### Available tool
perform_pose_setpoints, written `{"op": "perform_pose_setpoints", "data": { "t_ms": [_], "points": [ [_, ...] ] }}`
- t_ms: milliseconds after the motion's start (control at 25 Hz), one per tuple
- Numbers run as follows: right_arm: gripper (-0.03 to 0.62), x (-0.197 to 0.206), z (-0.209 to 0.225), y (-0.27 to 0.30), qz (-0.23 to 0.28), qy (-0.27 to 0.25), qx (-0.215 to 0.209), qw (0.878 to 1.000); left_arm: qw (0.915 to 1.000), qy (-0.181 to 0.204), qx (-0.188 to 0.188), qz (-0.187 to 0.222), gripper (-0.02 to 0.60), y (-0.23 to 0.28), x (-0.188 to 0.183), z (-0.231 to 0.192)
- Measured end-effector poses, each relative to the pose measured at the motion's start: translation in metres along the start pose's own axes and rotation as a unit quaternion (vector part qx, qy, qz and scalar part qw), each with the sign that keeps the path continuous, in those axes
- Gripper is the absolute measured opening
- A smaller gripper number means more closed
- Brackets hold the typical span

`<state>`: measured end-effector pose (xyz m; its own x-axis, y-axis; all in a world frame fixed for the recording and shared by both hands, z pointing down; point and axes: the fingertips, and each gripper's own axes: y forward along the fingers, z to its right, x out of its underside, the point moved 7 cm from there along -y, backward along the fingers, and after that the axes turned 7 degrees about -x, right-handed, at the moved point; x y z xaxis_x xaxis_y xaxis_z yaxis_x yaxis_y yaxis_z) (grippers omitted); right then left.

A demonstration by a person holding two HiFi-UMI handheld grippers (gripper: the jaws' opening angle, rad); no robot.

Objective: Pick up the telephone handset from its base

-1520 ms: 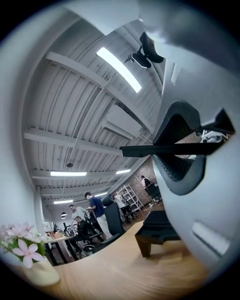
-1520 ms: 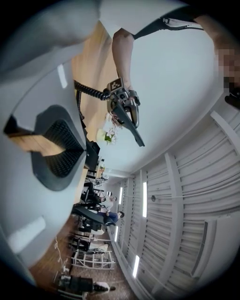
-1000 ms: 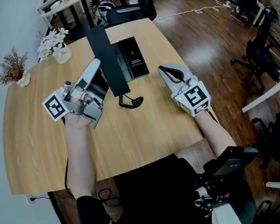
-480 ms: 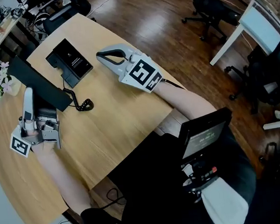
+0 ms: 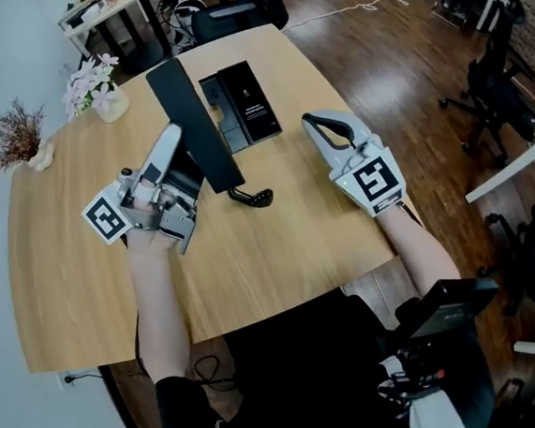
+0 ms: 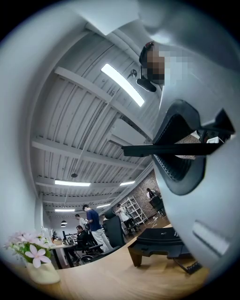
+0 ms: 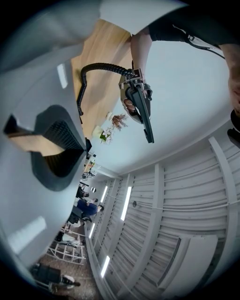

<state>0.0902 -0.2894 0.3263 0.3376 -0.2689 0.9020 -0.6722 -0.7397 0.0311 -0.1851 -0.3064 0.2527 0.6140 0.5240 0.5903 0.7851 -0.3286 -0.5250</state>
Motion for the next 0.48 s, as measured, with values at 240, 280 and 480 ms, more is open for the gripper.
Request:
{"op": "perform_pose_setpoints", "data": {
  "t_ms": [240,280,480],
  "points": [
    [0.003,-0.0082,0.0036,-0.0040,-0.003,-0.001,-0.004,1.000,0.9998,0.000,-0.017,0.001,0.069,0.0018,-0.0006,0.0063],
    [0.003,-0.0082,0.0034,-0.0043,-0.004,-0.001,-0.004,1.000,0.9998,0.000,-0.018,0.000,0.069,0.0017,0.0002,0.0066],
    [0.003,-0.0073,-0.0046,-0.0049,-0.004,-0.008,-0.006,1.000,0.9998,0.002,-0.020,-0.001,0.069,-0.0066,0.0049,0.0069]
  ]
}}
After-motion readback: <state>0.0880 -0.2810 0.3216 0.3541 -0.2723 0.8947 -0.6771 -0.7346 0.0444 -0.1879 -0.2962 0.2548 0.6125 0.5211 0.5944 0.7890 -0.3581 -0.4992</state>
